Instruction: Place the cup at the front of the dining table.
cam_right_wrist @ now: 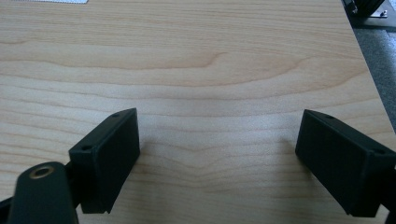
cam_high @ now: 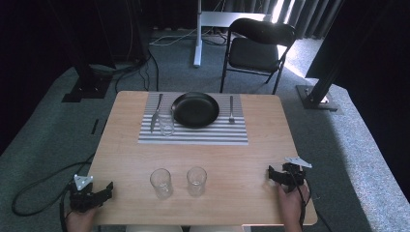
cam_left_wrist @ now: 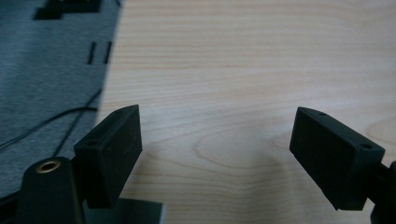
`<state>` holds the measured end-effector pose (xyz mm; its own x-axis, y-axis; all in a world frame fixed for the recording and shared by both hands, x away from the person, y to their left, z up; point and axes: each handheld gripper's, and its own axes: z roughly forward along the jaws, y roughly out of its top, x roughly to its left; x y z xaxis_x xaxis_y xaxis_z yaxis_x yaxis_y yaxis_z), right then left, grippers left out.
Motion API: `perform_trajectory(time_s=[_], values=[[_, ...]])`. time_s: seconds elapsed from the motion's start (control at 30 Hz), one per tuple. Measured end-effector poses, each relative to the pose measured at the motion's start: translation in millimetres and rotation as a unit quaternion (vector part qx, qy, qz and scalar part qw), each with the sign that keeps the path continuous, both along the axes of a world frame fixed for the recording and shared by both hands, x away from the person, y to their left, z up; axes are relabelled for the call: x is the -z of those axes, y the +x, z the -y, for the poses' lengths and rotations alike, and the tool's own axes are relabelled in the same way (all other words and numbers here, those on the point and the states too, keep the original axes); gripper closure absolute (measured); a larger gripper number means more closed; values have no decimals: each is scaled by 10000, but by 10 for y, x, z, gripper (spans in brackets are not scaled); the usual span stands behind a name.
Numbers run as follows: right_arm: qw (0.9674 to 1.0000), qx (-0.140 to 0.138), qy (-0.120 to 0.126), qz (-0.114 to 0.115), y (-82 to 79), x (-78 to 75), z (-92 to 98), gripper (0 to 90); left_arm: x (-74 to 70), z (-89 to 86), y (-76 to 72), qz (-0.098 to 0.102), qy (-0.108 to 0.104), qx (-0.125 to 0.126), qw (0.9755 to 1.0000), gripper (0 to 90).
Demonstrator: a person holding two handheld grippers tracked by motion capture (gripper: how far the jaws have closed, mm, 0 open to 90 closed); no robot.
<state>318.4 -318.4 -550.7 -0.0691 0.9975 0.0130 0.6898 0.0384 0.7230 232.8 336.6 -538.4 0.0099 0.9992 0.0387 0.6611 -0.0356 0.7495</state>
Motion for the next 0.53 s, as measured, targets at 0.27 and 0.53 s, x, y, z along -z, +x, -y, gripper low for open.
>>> perform_trajectory(time_s=[0.27,0.53], values=[[10000,2,0,0,0,0,-1,133,24,-11,24,-54,-225,-120,9997,176],[10000,5,-1,-1,1,0,0,130,30,-17,40,-57,-392,-154,9991,176]])
